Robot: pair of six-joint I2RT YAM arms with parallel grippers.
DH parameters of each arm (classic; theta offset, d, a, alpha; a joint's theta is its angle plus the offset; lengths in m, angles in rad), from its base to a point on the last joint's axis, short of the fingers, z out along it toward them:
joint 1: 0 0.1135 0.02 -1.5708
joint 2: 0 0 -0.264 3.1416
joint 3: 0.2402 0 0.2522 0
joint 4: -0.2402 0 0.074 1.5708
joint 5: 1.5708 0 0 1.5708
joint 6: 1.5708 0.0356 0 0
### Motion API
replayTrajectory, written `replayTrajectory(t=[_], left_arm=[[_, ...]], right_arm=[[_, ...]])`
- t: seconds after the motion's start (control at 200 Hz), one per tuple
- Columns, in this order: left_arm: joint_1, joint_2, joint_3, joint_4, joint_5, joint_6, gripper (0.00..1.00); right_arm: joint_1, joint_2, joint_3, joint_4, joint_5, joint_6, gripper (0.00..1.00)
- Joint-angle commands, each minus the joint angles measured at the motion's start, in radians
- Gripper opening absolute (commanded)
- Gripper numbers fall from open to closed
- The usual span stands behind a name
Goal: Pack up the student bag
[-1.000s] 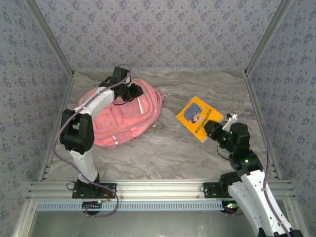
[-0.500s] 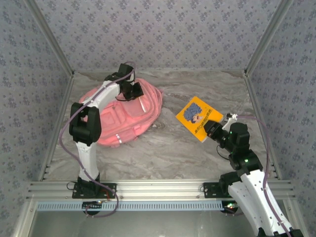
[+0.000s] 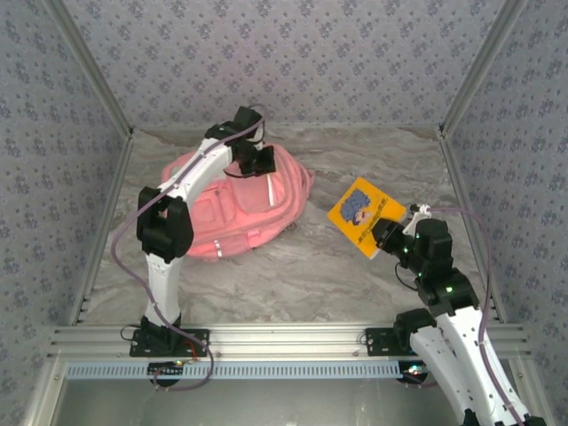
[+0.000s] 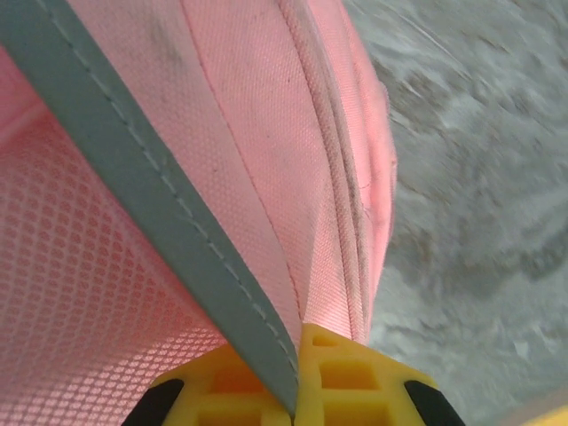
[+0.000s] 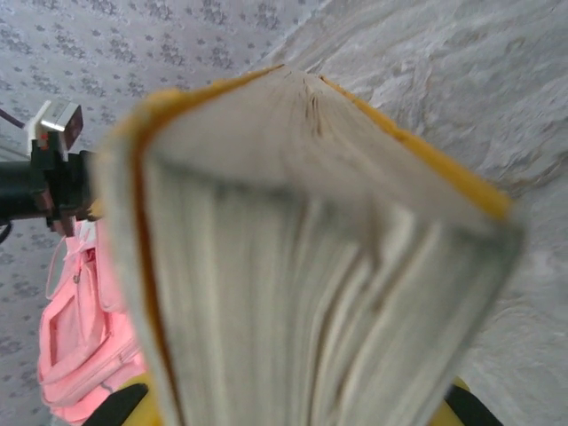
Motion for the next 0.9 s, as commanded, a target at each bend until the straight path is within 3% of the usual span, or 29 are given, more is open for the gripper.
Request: replayTrajectory(t=[0.0,0.285,0.385,0.655,0.769,0.894], left_arm=[[-0.079,-0.030,0.112,-0.073,0.114,0.087,0.00],[-0.105,-0.242,0.110,-0.204,0.233,0.261,0.00],[-0.095,-0.320,0.063,-0.200,0.291,0.320,0.00],[-0.008,-0.360,0.064,-0.197,0.573,0.390,0.00],[0.060,-0.390,0.058,-0.121,0.712,0.332,0.00],[0.085,-0.417,0.035,-0.052,0.791,0.283,0.00]], right_arm=[[-0.005,0.004,0.110,-0.053,0.101,-0.072,0.00],[-0.007,-0.008,0.237,-0.232,0.155,-0.163,0.00],[-0.006,-0.038,0.237,-0.246,0.114,-0.150,0.00],[-0.005,-0.054,0.100,-0.006,-0.294,-0.022,0.00],[-0.005,-0.045,0.021,0.168,-0.427,0.057,0.00],[-0.005,-0.011,-0.028,0.349,-0.510,0.132,0.00]])
